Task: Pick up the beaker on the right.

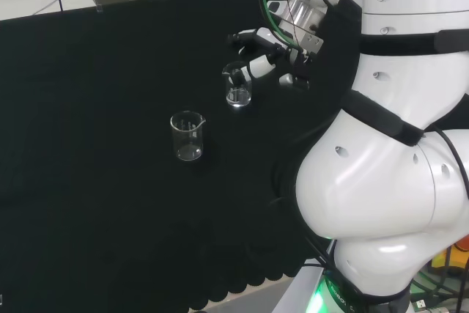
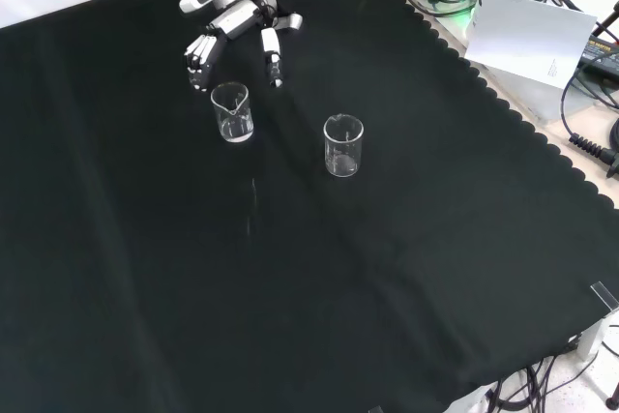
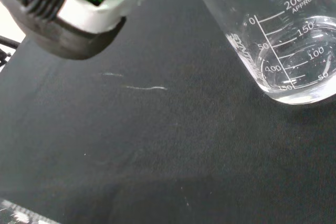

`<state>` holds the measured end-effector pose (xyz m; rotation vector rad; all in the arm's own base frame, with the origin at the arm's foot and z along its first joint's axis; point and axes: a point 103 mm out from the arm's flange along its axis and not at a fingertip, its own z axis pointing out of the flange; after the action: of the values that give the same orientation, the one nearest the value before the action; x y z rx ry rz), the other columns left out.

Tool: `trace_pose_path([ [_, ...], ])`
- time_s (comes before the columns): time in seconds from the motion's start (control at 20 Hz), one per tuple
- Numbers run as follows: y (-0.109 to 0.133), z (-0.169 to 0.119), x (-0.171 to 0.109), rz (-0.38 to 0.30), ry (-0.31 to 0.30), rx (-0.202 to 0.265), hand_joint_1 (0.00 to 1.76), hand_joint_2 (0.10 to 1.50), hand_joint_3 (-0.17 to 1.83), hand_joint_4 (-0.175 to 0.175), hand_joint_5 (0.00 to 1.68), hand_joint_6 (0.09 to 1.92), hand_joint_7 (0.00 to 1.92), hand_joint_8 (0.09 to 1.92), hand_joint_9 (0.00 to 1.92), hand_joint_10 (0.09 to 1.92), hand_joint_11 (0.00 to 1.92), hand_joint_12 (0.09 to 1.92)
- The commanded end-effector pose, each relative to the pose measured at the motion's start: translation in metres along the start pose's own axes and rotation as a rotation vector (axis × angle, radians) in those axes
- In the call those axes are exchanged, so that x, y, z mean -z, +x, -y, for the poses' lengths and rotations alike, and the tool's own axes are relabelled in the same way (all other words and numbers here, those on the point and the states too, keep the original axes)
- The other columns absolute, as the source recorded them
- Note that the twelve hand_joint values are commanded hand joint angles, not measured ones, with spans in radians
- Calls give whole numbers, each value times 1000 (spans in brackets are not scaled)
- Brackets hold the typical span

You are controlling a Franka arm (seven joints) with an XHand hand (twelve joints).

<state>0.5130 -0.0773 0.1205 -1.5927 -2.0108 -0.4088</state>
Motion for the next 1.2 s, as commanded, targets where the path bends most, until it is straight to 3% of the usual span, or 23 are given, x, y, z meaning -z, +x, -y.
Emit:
trace_pose_path([
  [0.05,-14,-8,-4,-35,-37,12,969,546,608,-41,496,87,287,705,470,669,128,1396],
  [0.7,-40,-16,-17,-124,-23,6,957,505,676,-40,431,87,173,678,305,659,23,1405],
  [1.2,-44,-16,-41,-210,-28,33,981,488,690,-48,549,87,377,712,500,656,106,1388],
])
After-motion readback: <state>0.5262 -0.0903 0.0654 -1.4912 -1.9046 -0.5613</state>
